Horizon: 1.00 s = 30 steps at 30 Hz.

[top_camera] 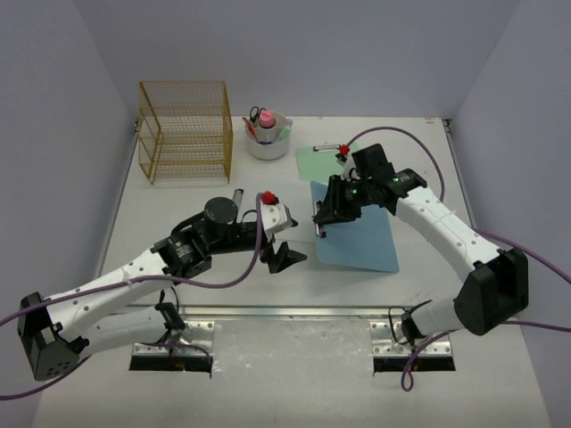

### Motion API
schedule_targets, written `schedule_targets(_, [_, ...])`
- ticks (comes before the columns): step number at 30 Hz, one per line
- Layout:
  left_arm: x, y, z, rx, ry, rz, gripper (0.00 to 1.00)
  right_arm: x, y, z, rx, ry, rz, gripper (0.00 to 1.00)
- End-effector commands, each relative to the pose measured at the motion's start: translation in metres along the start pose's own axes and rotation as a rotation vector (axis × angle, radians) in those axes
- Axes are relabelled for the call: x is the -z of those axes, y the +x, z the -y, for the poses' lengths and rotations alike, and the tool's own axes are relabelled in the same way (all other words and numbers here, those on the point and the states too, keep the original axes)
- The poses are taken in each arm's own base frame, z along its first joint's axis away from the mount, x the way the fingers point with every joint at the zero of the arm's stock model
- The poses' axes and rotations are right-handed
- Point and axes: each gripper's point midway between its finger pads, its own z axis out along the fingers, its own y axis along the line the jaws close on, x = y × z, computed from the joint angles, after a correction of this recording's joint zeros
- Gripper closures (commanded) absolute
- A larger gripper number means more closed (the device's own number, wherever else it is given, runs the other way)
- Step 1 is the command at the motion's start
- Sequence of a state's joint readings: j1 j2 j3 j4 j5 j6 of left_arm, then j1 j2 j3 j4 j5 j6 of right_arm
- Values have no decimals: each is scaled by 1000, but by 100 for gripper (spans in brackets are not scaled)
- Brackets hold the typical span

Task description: Organize the desk

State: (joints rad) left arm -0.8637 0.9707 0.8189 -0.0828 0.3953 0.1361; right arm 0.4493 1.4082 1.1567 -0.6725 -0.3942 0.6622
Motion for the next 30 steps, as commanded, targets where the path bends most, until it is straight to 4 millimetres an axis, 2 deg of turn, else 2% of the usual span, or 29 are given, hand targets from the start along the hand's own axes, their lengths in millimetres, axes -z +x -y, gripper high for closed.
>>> schedule_targets(1, [-5,-44,-38,490,-183,159,24,26,-55,-17,-42,42,228,100])
schedule_targets(2, [-9,-43,-53,536,-219,148,25,29,-60,-19,-56,43,251,100])
schedule_targets(3, [-7,-51,-57,557,-220,165,25,31,-62,-21,-56,40,258,100])
schedule_targets(4, [-16,-48,-63,597,-216,148,26,33,-65,-23,-70,37,274,100])
schedule_targets(6, [-31,-49,-64,655,-184,129,27,34,-68,-27,-79,32,291,100])
schedule_targets(8, [-35,-53,-63,696,-167,133,27,34,-70,-28,-83,34,299,100])
schedule_targets(10, [-51,-42,-73,731,-190,96,30,33,-71,-31,-76,38,301,100])
schedule_targets(14, [-64,-41,-82,712,-196,82,34,34,-75,-32,-62,50,325,100])
schedule_targets(22, [-80,-17,-99,700,-255,15,43,34,-75,-40,-51,29,321,100])
schedule_targets(27, [-83,-11,-109,686,-293,5,48,35,-73,-42,-49,22,316,100])
schedule_targets(30, [-84,7,-113,708,-326,-46,48,36,-72,-43,-52,18,316,100])
